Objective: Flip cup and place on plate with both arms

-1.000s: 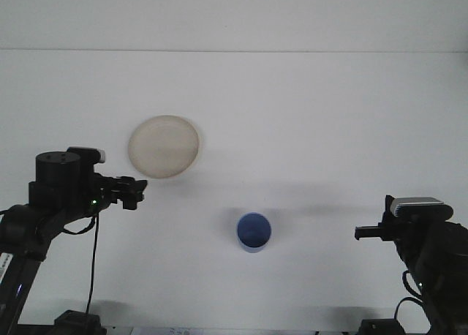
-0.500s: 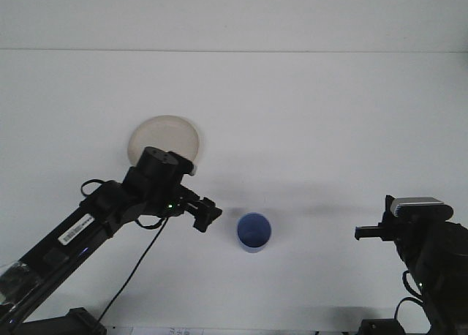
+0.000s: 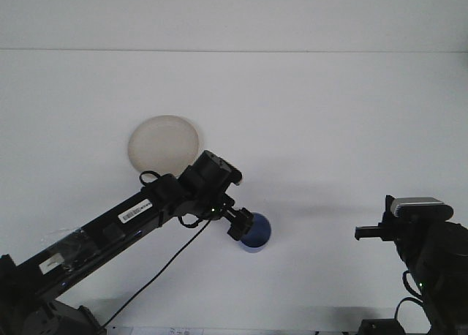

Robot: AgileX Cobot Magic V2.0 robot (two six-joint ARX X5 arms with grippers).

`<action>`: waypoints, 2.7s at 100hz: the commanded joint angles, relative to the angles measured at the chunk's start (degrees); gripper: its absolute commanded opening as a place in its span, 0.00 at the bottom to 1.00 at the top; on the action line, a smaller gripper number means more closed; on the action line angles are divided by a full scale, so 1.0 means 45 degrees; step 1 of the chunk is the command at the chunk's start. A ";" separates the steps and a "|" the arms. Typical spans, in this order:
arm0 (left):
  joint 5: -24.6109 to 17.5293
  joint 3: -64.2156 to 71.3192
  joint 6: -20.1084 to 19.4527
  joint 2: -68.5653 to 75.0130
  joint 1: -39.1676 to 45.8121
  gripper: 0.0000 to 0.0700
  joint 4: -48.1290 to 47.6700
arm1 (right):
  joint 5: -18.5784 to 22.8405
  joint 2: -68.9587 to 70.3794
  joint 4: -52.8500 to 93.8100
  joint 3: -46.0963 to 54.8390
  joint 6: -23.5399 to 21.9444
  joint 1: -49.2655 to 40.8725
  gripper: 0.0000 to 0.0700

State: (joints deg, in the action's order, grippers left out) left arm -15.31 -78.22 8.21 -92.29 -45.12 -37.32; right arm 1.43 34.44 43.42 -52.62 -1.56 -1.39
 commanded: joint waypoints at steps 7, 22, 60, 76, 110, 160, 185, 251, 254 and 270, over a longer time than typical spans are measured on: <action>0.0393 -0.0277 -0.0185 -0.0806 -0.0306 0.71 0.0155 | 0.0000 0.0039 -0.0117 -0.0131 -0.0121 -0.0010 0.00; 0.0423 -0.0277 -0.0495 -0.1433 -0.0549 0.25 0.0544 | 0.0000 0.0034 -0.0112 -0.0131 -0.0121 -0.0010 0.00; 0.2399 -0.1753 -0.1035 -0.1365 0.0024 0.01 -0.0495 | -0.0005 0.0039 -0.0029 -0.0131 -0.0121 -0.0010 0.00; 0.3424 -0.3317 -0.1141 -0.1355 0.1734 0.01 -0.1268 | 0.0000 0.0039 -0.0029 -0.0131 -0.0121 -0.0010 0.00; 0.4697 -0.4022 -0.1661 -0.1438 0.5804 0.01 -0.1229 | 0.0000 0.0039 -0.0029 -0.0131 -0.0121 -0.0010 0.00; 0.3725 -0.4027 -0.1574 -0.3089 0.7616 0.02 -0.1093 | 0.0005 0.0039 -0.0010 -0.0131 -0.0121 -0.0010 0.00; 0.3725 -0.4027 -0.1389 -0.3691 0.7611 0.29 -0.1141 | 0.0005 0.0034 0.0330 -0.0131 -0.0121 -0.0010 0.00; 0.2579 -0.6620 -0.1350 -0.3526 0.7699 0.78 -0.2127 | 0.0005 0.0039 0.0457 -0.0131 -0.0121 -0.0010 0.00; 0.2579 -0.6625 -0.1253 -0.3390 0.7723 0.78 -0.2098 | 0.0005 0.0039 0.0452 -0.0131 -0.0121 -0.0010 0.00; 0.2589 -0.6324 -0.0996 -0.2171 0.7781 0.78 -0.1987 | 0.0005 0.0034 0.0452 -0.0131 -0.0121 -0.0010 0.00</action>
State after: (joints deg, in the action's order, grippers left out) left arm -3.38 -106.17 2.57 -104.97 -10.13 -46.72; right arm 1.45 34.44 45.95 -52.62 -1.56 -1.39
